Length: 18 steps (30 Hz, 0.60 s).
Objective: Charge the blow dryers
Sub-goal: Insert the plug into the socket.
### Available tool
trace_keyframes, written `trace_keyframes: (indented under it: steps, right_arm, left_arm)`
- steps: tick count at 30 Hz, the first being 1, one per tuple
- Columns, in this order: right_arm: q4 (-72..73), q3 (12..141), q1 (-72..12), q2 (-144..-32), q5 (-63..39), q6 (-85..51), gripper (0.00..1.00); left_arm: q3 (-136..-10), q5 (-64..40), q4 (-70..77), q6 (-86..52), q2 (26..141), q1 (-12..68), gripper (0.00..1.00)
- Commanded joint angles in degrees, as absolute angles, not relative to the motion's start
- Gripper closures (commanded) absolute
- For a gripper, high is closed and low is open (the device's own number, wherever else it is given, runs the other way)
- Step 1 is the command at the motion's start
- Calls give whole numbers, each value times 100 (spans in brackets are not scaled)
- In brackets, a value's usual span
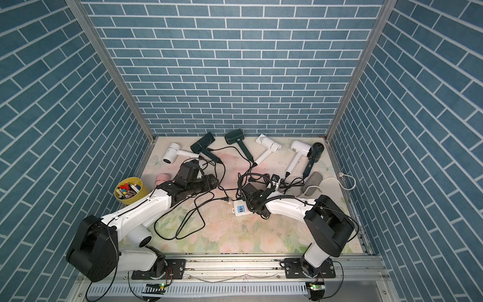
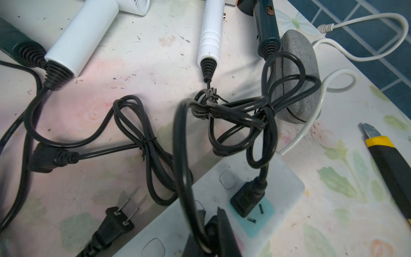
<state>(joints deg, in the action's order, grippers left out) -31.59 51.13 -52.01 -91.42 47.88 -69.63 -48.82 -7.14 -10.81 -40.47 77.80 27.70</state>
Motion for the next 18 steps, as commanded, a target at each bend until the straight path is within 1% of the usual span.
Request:
trace_keyframes:
  steps: [1,18]
  right_arm:
    - [-3441,4805,-5355,-9310,4256,-6979,100]
    - [-3308,4154,-5387,-9097,3660,-7230,100]
  left_arm:
    - [-4825,-729,-1037,-4031,7849,2725,19]
    - [-4801,-745,-1051,-4051,7755,2725,19]
